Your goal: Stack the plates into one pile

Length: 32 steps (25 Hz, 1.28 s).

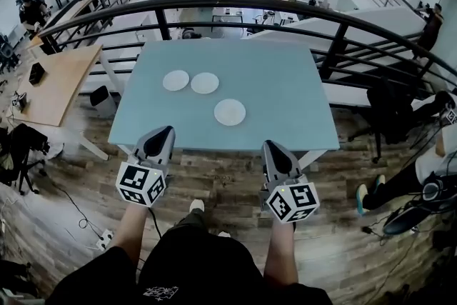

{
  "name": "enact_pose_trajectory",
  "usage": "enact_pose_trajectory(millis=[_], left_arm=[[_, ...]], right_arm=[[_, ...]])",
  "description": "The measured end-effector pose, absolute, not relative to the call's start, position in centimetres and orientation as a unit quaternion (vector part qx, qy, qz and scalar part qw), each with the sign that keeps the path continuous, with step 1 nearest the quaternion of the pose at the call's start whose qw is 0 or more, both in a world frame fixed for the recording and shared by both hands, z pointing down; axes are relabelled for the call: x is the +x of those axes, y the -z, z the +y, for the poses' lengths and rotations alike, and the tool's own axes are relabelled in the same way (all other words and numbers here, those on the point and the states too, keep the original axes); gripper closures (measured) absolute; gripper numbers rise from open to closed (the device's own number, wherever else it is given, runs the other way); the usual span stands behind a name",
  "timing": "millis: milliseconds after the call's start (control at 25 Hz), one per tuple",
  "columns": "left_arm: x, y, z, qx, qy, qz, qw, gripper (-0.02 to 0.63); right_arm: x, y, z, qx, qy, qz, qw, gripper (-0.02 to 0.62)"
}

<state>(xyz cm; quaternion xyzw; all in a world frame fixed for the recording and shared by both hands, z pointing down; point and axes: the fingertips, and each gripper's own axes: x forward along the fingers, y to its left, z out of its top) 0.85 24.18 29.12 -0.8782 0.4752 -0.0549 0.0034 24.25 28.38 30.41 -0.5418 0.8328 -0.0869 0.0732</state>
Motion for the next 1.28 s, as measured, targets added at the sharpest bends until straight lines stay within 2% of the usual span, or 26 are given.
enact_pose_trajectory(millis=[360, 600, 1040, 1280], left_arm=[[5.4, -31.6, 19.4, -0.895, 0.053, 0.442, -0.018, 0.598], [7.3, -31.7, 11.9, -0.908, 0.047, 0.416, -0.020, 0.598], [5.3, -33.8, -2.0, -0.916, 0.067, 0.392, -0.057, 0.598], [2.4, -35.0, -9.2, -0.922, 0.052, 0.376, -0.074, 0.598]], right_arm=[[25.2, -33.0, 26.1, -0.547, 0.094, 0.831, 0.039, 0.588], [26.5, -33.1, 19.9, -0.568, 0.095, 0.817, 0.029, 0.588], [24.6, -33.5, 6.6, -0.593, 0.114, 0.797, 0.007, 0.588], [21.1, -34.1, -0.3, -0.603, 0.115, 0.789, -0.011, 0.588]])
